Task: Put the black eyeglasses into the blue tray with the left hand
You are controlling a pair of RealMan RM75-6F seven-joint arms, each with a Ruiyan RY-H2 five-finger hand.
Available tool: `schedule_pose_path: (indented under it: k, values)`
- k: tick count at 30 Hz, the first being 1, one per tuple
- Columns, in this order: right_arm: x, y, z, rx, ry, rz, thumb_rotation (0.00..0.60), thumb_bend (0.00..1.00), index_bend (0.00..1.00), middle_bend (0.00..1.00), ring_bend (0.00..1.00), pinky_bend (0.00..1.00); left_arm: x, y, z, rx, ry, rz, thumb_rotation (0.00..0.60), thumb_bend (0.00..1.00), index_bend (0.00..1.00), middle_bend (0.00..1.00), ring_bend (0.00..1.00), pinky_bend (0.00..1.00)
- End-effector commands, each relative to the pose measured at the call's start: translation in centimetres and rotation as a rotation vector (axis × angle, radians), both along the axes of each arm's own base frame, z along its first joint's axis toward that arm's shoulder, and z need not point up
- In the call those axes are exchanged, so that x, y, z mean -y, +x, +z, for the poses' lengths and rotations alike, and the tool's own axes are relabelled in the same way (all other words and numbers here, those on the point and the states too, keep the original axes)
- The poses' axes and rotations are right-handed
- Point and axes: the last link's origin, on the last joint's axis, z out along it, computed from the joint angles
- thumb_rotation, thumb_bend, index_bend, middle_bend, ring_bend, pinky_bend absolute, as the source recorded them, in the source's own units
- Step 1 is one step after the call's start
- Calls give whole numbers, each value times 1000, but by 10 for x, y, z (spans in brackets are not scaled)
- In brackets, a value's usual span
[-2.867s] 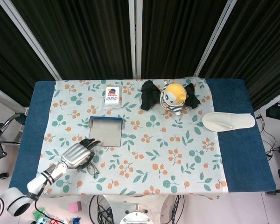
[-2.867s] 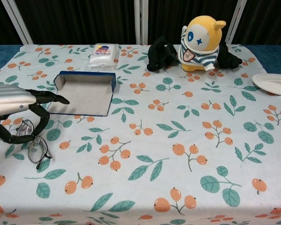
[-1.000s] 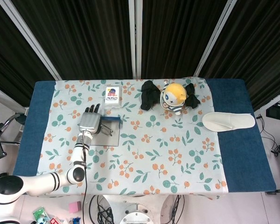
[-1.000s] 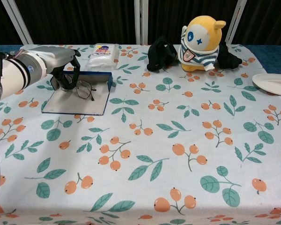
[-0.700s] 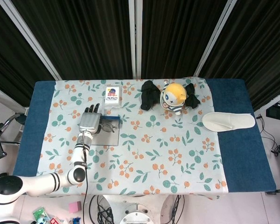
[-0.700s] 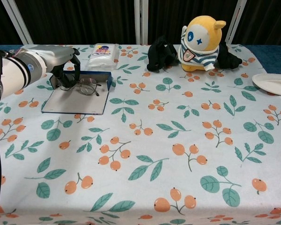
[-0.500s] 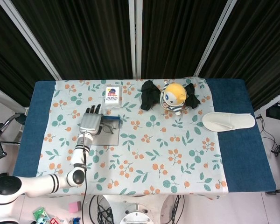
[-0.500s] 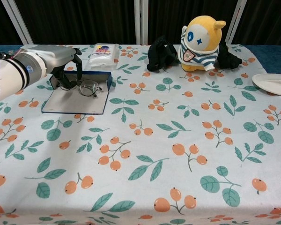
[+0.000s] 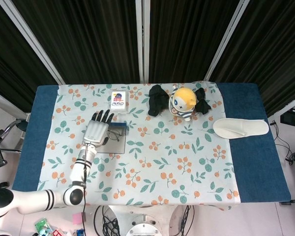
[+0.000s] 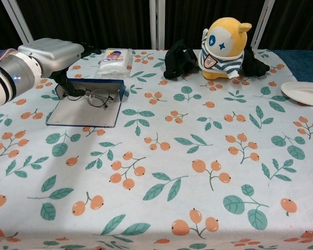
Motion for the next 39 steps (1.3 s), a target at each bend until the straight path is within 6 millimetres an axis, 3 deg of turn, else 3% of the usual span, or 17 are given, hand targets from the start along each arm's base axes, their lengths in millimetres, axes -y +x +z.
schedule_pose_path:
  k: [1,11,23,34,39]
  values:
    - [0,1,-1,-1,-1,5,600,235,0,0,0,0,4,-5,-10,-14,-15,-27,600,156,0,0,3,117]
    - [-1,-2,5,-2,-14,-10,600,234,0,0,0,0,-12,-5,-33,-55,-30,-11,600,127,0,0,3,116]
    - [2,-1,5,-2,-6,-11,600,235,0,0,0,0,-32,-2,-44,13,-10,30,600,107,0,0,3,116]
    - [3,-1,5,-5,-6,-18,600,235,0,0,0,0,-48,-6,-44,18,51,37,600,134,0,0,3,116]
    - [5,-3,5,1,-8,-23,600,235,0,0,0,0,-35,-4,-28,30,56,-14,600,140,0,0,3,116]
